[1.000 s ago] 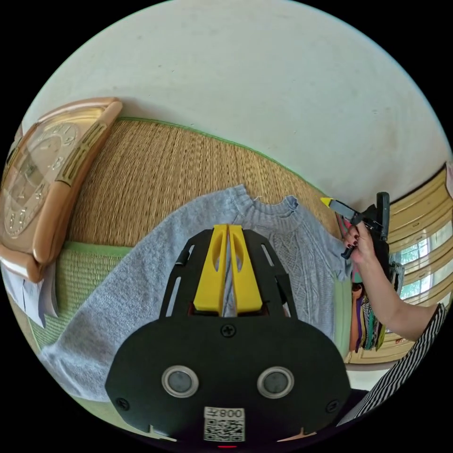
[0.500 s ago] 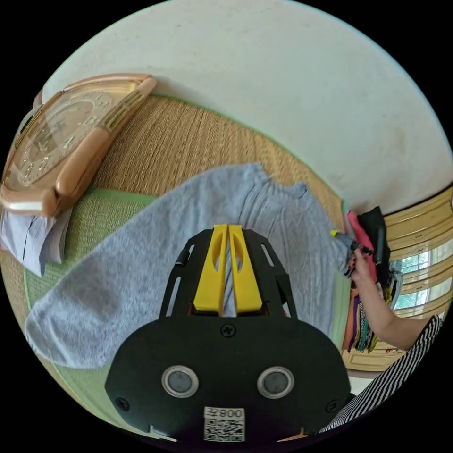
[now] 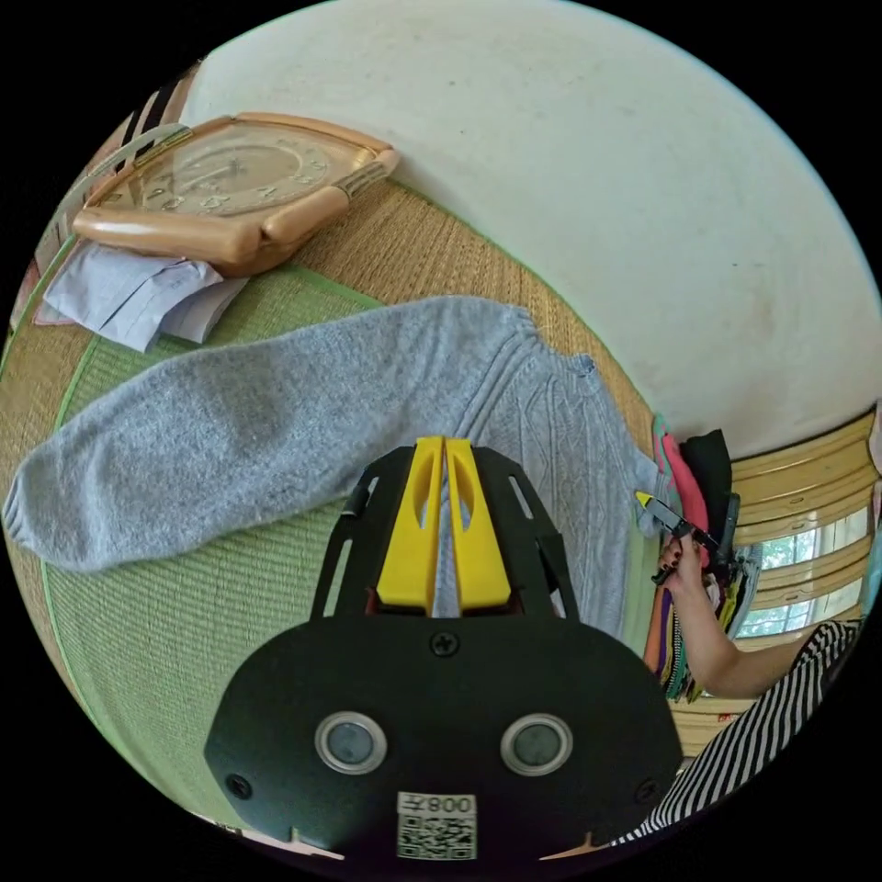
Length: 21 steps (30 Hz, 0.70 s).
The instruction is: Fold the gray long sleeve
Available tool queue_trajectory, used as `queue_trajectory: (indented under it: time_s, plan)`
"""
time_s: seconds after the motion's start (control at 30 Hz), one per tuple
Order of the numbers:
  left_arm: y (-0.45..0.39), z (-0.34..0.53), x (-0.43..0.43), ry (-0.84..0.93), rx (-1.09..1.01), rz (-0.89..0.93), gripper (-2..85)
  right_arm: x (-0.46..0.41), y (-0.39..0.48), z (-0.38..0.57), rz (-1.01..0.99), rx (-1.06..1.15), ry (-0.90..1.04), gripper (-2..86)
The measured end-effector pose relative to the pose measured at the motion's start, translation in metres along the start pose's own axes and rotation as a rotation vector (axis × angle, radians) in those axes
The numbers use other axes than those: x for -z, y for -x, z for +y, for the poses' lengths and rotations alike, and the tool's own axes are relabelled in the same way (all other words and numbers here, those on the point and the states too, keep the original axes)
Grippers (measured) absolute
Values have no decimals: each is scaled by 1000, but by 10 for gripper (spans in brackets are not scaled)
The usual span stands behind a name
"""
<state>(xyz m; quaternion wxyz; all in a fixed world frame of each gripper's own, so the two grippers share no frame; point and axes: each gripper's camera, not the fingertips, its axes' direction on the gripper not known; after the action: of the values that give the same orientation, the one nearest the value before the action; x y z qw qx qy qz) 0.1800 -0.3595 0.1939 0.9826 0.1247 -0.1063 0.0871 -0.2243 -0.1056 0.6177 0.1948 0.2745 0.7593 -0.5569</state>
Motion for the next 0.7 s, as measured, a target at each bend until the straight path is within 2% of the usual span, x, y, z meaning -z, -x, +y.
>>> queue_trajectory:
  time_s: [0.07, 0.17, 0.23, 0.3, 0.4, 0.47, 0.5, 0.6, 0.7]
  plan:
    - [9, 19, -22, 100, 45, 22, 1, -16, -1, 12, 25, 7, 76, 1]
    - [18, 43, -15, -27, 178, 134, 1, -22, -15, 32, -44, -55, 53, 1]
    - [10, 58, -9, -95, 151, 163, 1, -7, -13, 39, -64, -42, -11, 1]
    - [1, 74, -12, -81, 124, 177, 1, -3, -10, 49, -78, -18, -4, 0]
    - [-5, 104, -32, 19, 135, 124, 1, -11, -9, 76, -116, -17, 49, 0]
    - [1, 127, -59, 173, 183, 22, 1, -29, -12, 93, -96, -26, 166, 1]
    - [2, 132, -62, 176, 185, 29, 1, -38, -15, 104, -91, -30, 211, 1]
    - [-6, 157, -61, 180, 155, 88, 1, -25, -21, 127, -157, -33, 190, 1]
    - [-21, 198, -59, 289, 106, 47, 1, -8, -16, 167, -190, -4, 243, 1]
